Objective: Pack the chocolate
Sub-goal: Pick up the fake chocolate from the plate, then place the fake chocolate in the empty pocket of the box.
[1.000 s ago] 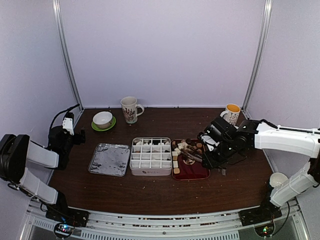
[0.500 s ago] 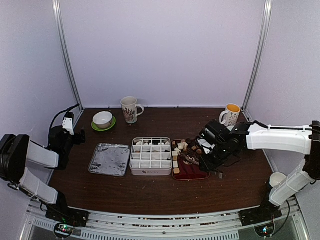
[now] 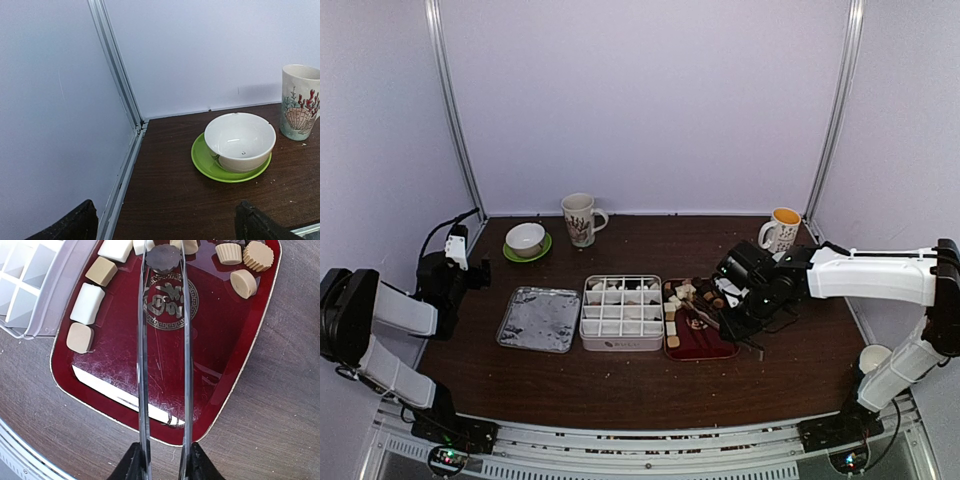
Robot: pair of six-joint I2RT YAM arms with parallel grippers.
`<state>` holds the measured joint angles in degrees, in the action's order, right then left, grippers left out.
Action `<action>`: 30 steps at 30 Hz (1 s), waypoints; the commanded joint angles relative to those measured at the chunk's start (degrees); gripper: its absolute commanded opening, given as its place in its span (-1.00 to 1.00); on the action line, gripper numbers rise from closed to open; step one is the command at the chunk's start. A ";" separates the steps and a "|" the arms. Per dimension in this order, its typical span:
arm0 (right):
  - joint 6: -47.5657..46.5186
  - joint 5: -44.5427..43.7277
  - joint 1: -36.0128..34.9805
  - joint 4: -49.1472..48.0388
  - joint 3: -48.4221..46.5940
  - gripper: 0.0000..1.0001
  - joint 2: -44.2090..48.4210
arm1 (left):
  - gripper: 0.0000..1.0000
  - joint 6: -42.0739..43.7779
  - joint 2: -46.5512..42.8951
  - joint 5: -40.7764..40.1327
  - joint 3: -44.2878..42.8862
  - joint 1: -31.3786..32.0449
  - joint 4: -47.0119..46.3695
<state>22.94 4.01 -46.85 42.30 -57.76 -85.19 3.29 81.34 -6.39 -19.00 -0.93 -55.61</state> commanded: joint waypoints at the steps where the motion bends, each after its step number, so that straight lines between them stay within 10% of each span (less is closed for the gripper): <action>1: 0.09 -1.61 0.35 -0.66 -1.15 -0.41 2.27 | 0.96 -0.48 0.31 0.50 0.11 -0.47 -2.55; 30: -5.57 12.62 0.35 -8.37 1.61 -0.54 15.41 | 0.96 -0.53 0.31 0.46 0.10 -0.40 -2.54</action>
<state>18.44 12.99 -46.83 37.41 -56.84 -71.20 3.29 81.34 -6.39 -19.00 -0.93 -55.59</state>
